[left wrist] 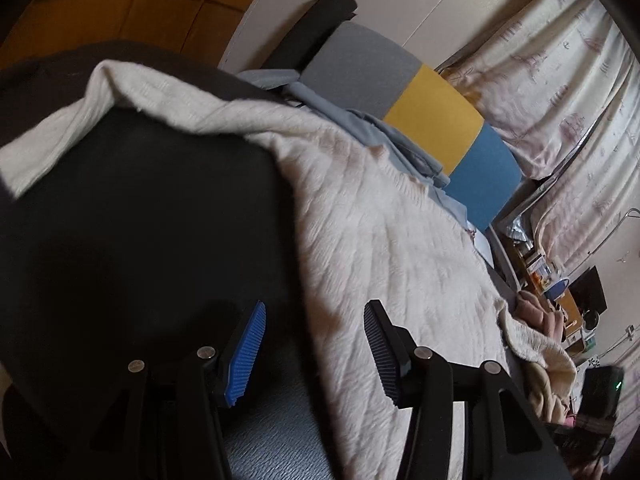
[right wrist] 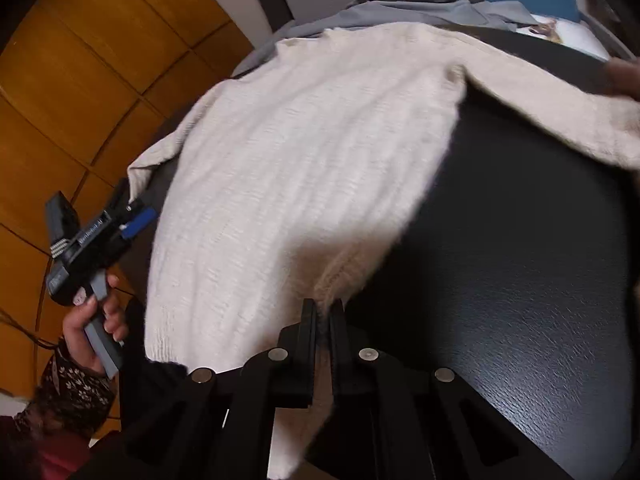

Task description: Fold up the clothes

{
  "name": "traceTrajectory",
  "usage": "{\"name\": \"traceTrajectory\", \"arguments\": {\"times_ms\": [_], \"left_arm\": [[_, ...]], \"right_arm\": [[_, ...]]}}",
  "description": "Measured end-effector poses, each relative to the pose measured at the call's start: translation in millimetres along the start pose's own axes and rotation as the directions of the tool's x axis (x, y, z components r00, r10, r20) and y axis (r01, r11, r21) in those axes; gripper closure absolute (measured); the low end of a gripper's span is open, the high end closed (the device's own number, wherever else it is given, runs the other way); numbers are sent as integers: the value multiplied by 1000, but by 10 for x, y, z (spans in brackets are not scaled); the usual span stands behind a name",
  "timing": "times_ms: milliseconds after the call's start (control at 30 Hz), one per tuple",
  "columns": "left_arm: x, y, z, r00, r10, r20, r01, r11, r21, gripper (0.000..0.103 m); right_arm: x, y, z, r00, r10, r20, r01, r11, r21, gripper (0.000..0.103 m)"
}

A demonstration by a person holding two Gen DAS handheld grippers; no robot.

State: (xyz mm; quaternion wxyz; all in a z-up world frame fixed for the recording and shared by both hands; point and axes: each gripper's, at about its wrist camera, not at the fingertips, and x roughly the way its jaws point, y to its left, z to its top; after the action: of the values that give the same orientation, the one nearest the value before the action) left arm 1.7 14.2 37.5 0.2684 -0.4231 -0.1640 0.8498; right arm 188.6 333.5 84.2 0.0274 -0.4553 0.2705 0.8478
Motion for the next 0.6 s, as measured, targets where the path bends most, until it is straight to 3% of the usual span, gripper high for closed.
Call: {"name": "traceTrajectory", "arguments": {"times_ms": [100, 233, 333, 400, 467, 500, 567, 600], "left_arm": [[-4, -83, -53, 1000, 0, -11, 1, 999, 46, 51], [30, -192, -121, 999, -4, -33, 7, 995, 95, 51], [109, -211, -144, 998, -11, -66, 17, 996, 89, 51], [106, -224, -169, 998, -2, -58, 8, 995, 102, 51], [72, -203, -194, 999, 13, -38, -9, 994, 106, 51], [44, -173, -190, 999, 38, -10, -37, 995, 97, 51], [-25, -50, -174, 996, 78, 35, -79, 996, 38, 52], [-52, 26, -163, 996, 82, 46, -82, 997, -1, 52]], "right_arm": [[-226, -6, 137, 995, -2, 103, 2, 1000, 0, 97], [-501, -246, 353, 974, -122, 190, 118, 992, 31, 97], [-327, -397, 432, 963, -240, 122, 243, 970, -7, 95], [-180, -319, 423, 921, -377, 93, 385, 920, -81, 82], [-288, 32, 378, 869, -455, 196, 487, 855, -177, 74], [-342, 227, 352, 849, -467, 249, 519, 825, -222, 59], [-423, 730, 276, 869, -363, 337, 471, 816, -335, 31], [-374, 998, 227, 888, -310, 340, 436, 801, -409, 29]]}}
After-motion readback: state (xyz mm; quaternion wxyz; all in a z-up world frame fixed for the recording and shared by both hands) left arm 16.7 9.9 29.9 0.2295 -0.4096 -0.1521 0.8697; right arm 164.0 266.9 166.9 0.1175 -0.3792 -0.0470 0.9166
